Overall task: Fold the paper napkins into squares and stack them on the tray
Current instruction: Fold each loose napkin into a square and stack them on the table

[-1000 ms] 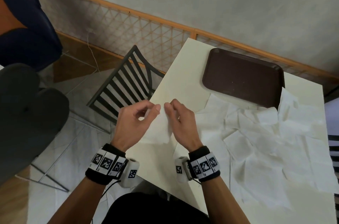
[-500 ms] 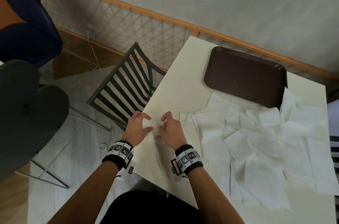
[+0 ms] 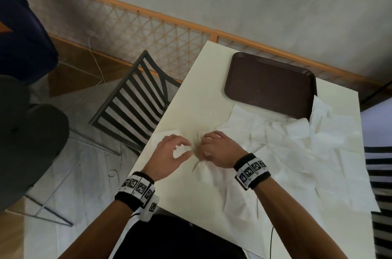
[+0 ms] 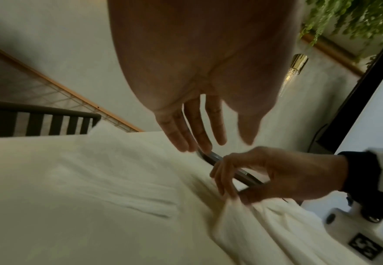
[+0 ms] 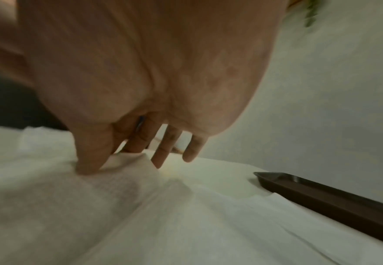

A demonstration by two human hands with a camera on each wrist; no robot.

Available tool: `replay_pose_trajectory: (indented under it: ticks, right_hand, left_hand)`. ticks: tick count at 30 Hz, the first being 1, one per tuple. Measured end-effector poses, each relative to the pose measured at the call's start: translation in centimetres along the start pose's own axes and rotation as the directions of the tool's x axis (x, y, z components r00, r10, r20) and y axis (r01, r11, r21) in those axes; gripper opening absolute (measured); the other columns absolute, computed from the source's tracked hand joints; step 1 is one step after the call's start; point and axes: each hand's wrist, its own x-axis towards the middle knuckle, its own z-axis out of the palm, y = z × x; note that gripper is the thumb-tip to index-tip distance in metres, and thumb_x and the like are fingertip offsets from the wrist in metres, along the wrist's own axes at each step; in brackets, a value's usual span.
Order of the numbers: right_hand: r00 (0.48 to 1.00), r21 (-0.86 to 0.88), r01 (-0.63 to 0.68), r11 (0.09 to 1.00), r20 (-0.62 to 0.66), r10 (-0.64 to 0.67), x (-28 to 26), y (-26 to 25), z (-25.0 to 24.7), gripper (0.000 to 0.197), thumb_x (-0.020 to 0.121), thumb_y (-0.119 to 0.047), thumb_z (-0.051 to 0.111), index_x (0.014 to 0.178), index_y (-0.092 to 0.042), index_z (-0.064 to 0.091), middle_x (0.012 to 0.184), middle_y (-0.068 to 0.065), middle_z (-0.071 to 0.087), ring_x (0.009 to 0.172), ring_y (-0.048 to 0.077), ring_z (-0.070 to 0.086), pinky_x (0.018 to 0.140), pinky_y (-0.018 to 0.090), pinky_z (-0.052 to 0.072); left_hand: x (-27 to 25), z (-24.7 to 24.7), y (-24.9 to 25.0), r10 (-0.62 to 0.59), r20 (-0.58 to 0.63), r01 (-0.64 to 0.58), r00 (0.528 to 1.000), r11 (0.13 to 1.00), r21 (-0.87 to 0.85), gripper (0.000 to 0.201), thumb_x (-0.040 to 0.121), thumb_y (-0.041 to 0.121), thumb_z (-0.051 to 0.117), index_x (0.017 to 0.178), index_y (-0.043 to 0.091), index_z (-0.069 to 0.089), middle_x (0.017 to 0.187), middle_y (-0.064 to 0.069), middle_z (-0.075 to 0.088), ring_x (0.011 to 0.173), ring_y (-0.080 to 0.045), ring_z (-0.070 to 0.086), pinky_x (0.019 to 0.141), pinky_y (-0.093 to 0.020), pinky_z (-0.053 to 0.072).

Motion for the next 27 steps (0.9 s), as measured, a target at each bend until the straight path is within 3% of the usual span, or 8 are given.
replay_pose_trajectory:
  ticks: [4, 8, 10, 13, 16, 19, 24, 27]
  right_hand:
    - [0.935, 0.257, -0.086, 0.963, -0.313, 0.167, -2.4, 0.5, -2.4, 0.009, 0.102, -0.029, 0.066, 0.107, -0.032, 0.059, 0.101, -0.015, 0.066, 0.101, 0.016, 0.063, 0.102, 0.046, 0.048]
    - [0.805, 0.575, -0.137, 0.807, -0.41, 0.429, -5.6, 0.6, -5.1, 0.011, 0.105, -0.023, 0.071, 0.108, -0.029, 0.062, 0.1, -0.014, 0.067, 0.092, 0.008, 0.066, 0.084, 0.028, 0.054]
    - [0.704, 0.706, -0.22, 0.673, -0.363, 0.611, -7.5, 0.7, -5.7, 0.014, 0.102, -0.027, 0.078, 0.11, -0.029, 0.066, 0.096, -0.011, 0.069, 0.09, 0.004, 0.066, 0.077, 0.014, 0.049]
    - [0.576, 0.819, -0.314, 0.481, -0.238, 0.782, -10.2, 1.4, -4.9, 0.02, 0.09, -0.036, 0.09, 0.1, -0.029, 0.073, 0.088, -0.007, 0.073, 0.072, 0.004, 0.064, 0.067, 0.012, 0.048]
    - [0.548, 0.828, -0.433, 0.355, -0.071, 0.833, -12.2, 2.4, -3.1, 0.034, 0.078, -0.05, 0.097, 0.087, -0.025, 0.076, 0.08, -0.002, 0.076, 0.066, 0.004, 0.062, 0.062, 0.013, 0.046]
    - [0.518, 0.835, -0.475, 0.279, 0.008, 0.856, -13.7, 2.9, -1.5, 0.037, 0.072, -0.052, 0.1, 0.089, -0.026, 0.079, 0.078, -0.006, 0.08, 0.07, 0.002, 0.071, 0.061, 0.009, 0.047]
    - [0.46, 0.867, -0.454, 0.205, 0.031, 0.887, -15.9, 3.2, -1.7, 0.027, 0.085, -0.038, 0.095, 0.099, -0.02, 0.081, 0.078, -0.008, 0.082, 0.069, -0.003, 0.072, 0.062, 0.011, 0.046]
    - [0.452, 0.922, -0.332, 0.197, -0.028, 0.892, -15.7, 2.7, -3.8, 0.019, 0.094, -0.04, 0.085, 0.1, -0.025, 0.077, 0.081, 0.0, 0.082, 0.082, 0.021, 0.077, 0.068, 0.034, 0.055]
  left_hand:
    - [0.6, 1.0, 2.9, -0.095, 0.158, 0.136, 0.983, 0.951, -0.278, 0.059, 0.081, 0.06, 0.087, 0.131, 0.042, 0.061, 0.125, 0.018, 0.07, 0.117, -0.002, 0.066, 0.099, -0.027, 0.056]
    - [2.5, 2.1, 5.2, -0.137, 0.083, 0.16, 0.987, 0.827, -0.538, 0.046, 0.087, 0.019, 0.091, 0.124, 0.024, 0.065, 0.106, -0.003, 0.08, 0.094, -0.023, 0.076, 0.086, -0.034, 0.062]
    - [3.7, 2.5, 6.3, -0.148, 0.039, 0.142, 0.988, 0.788, -0.599, 0.038, 0.087, 0.015, 0.09, 0.119, 0.018, 0.07, 0.095, -0.008, 0.08, 0.085, -0.021, 0.074, 0.083, -0.03, 0.06]
    - [5.7, 3.6, 7.2, -0.146, -0.028, 0.098, 0.989, 0.781, -0.616, 0.026, 0.087, 0.016, 0.09, 0.109, 0.017, 0.076, 0.089, -0.016, 0.078, 0.082, -0.019, 0.073, 0.081, -0.029, 0.058]
    - [7.2, 5.6, 7.2, -0.158, -0.054, 0.104, 0.986, 0.83, -0.548, 0.019, 0.086, 0.023, 0.091, 0.101, 0.021, 0.079, 0.084, -0.008, 0.08, 0.08, -0.017, 0.074, 0.077, -0.026, 0.054]
    - [7.9, 7.5, 6.7, -0.206, -0.039, 0.168, 0.978, 0.881, -0.442, 0.018, 0.085, 0.025, 0.093, 0.098, 0.022, 0.08, 0.082, -0.003, 0.081, 0.08, -0.016, 0.076, 0.076, -0.029, 0.058]
    - [7.8, 9.0, 6.9, -0.181, -0.12, 0.142, 0.976, 0.948, -0.284, 0.017, 0.093, 0.033, 0.085, 0.102, 0.021, 0.078, 0.096, 0.006, 0.078, 0.086, -0.009, 0.072, 0.084, -0.031, 0.06]
    - [6.8, 7.7, 10.3, -0.181, -0.087, 0.147, 0.98, 0.941, -0.304, 0.042, 0.1, 0.06, 0.066, 0.092, 0.02, 0.076, 0.088, 0.006, 0.078, 0.084, -0.007, 0.072, 0.082, -0.026, 0.058]
